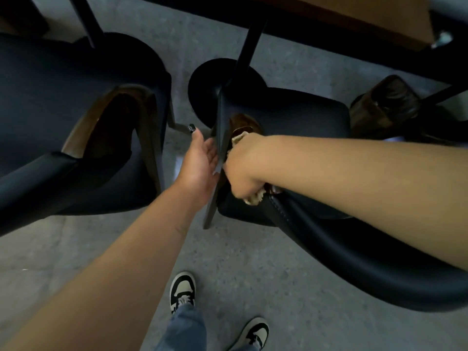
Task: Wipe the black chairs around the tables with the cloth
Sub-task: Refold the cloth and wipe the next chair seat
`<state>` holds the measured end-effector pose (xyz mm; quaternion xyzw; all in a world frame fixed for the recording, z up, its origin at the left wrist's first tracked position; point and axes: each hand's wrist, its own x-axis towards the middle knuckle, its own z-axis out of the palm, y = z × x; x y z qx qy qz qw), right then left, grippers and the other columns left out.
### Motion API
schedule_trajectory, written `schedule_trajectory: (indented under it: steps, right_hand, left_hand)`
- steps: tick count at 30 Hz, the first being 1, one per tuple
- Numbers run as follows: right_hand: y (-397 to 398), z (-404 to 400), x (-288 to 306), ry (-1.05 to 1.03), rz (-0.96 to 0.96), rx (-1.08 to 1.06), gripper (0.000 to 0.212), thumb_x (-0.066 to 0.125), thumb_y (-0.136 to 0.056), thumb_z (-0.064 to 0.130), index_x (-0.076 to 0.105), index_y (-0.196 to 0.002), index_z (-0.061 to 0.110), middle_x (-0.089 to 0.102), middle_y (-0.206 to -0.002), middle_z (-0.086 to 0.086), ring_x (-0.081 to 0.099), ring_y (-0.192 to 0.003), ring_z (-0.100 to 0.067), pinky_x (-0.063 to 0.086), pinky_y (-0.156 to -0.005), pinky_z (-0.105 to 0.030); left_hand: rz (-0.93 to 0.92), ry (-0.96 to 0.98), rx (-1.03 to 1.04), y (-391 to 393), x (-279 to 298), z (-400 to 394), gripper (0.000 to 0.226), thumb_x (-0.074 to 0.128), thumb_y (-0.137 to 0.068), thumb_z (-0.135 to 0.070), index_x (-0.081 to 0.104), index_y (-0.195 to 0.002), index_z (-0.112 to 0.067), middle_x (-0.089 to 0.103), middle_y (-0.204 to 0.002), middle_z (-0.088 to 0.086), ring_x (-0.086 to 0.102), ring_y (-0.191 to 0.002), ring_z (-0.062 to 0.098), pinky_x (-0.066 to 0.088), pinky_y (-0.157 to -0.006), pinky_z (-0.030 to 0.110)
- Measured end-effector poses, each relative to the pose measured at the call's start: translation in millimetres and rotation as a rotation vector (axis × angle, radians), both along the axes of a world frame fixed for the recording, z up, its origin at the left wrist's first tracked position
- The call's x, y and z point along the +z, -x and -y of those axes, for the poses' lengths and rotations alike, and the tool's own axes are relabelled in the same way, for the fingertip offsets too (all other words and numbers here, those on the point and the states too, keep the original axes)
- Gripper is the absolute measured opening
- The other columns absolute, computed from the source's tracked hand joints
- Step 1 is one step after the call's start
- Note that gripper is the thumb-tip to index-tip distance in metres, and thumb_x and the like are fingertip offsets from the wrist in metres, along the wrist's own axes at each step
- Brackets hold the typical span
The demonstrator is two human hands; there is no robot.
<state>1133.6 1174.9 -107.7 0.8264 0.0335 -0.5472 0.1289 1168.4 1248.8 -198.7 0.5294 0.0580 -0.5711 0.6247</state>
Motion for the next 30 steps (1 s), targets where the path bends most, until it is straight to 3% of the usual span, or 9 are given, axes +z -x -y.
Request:
schedule_trajectory:
  steps: [3,8,10,12,14,17,21,26,30]
  right_hand:
    - [4,-7,3,0.04,-0.019,-0.007,0.037,0.047,-0.09,0.04,0.055,-0.121,0.022,0.052,-0.104,-0.001,0.051,-0.093,-0.022,0.039,-0.07,-0.036]
    - [35,-20,23,-0.047,0.204,-0.054,0.007,0.051,-0.093,0.025,0.055,-0.094,0.019,0.042,-0.08,0.001,0.044,-0.07,-0.017,0.027,-0.047,-0.029]
    - [53,-24,33,-0.112,0.316,-0.073,0.024,0.051,-0.092,0.022,0.042,-0.07,0.018,0.037,-0.071,0.003,0.038,-0.06,-0.015,0.024,-0.045,-0.028]
    - [77,-26,40,-0.203,0.459,-0.064,0.028,0.048,-0.09,0.02,0.041,-0.063,0.02,0.042,-0.067,0.003,0.046,-0.062,-0.017,0.032,-0.048,-0.028]
    - [105,-23,42,-0.318,0.631,-0.063,0.017,0.046,-0.089,0.018,0.06,-0.079,0.018,0.06,-0.083,0.0,0.058,-0.089,-0.024,0.049,-0.071,-0.036]
    - [150,-21,47,-0.466,0.881,-0.277,0.027,0.05,-0.092,0.015,0.066,-0.113,0.01,0.063,-0.122,-0.006,0.048,-0.126,-0.022,0.041,-0.102,-0.04]
    - [219,-34,54,-0.479,1.165,-0.609,0.03,0.052,-0.091,0.009,0.063,-0.119,0.007,0.064,-0.12,-0.011,0.059,-0.107,-0.03,0.049,-0.087,-0.035]
    - [283,-31,49,-0.398,1.198,-0.901,0.03,0.048,-0.096,0.02,0.06,-0.123,0.018,0.063,-0.12,-0.006,0.058,-0.103,-0.027,0.039,-0.073,-0.027]
    - [280,-31,49,-0.445,1.317,-0.952,0.021,0.053,-0.09,0.011,0.068,-0.104,0.015,0.065,-0.091,-0.003,0.058,-0.086,-0.029,0.024,-0.066,-0.026]
  left_hand:
    - [0.051,-0.037,0.008,-1,-1,-9,0.071,0.015,-0.099,-0.061,0.022,-0.154,-0.017,0.022,-0.16,0.007,0.022,-0.147,0.019,0.014,-0.12,0.048]
    - [0.057,-0.053,0.054,13,11,-22,0.069,0.017,-0.1,-0.06,0.023,-0.153,-0.017,0.024,-0.159,0.008,0.025,-0.146,0.02,0.017,-0.12,0.049]
    - [0.061,-0.037,0.065,24,16,-27,0.069,0.017,-0.1,-0.06,0.025,-0.153,-0.017,0.025,-0.159,0.008,0.026,-0.145,0.02,0.018,-0.12,0.049]
    - [0.079,-0.022,0.073,38,22,-31,0.068,0.017,-0.1,-0.06,0.028,-0.152,-0.018,0.032,-0.157,0.007,0.032,-0.143,0.02,0.023,-0.118,0.048]
    - [0.097,0.016,0.073,52,31,-36,0.066,0.017,-0.1,-0.059,0.041,-0.146,-0.017,0.051,-0.144,0.007,0.049,-0.131,0.019,0.035,-0.112,0.045]
    - [0.107,0.06,0.108,81,47,-41,0.06,0.021,-0.101,-0.056,0.063,-0.119,-0.018,0.073,-0.111,0.002,0.069,-0.104,0.015,0.051,-0.09,0.037]
    - [0.136,-0.079,0.204,123,81,-28,0.048,0.039,-0.101,-0.049,0.055,-0.132,-0.016,0.069,-0.117,0.006,0.069,-0.1,0.023,0.055,-0.084,0.038]
    - [0.445,-0.397,0.154,146,116,18,0.05,0.042,-0.099,-0.036,0.041,-0.142,-0.01,0.053,-0.135,0.016,0.054,-0.117,0.037,0.044,-0.103,0.048]
    - [0.741,-0.657,0.147,157,110,28,0.043,0.039,-0.098,-0.022,0.043,-0.14,-0.014,0.053,-0.133,0.012,0.053,-0.115,0.034,0.042,-0.094,0.041]
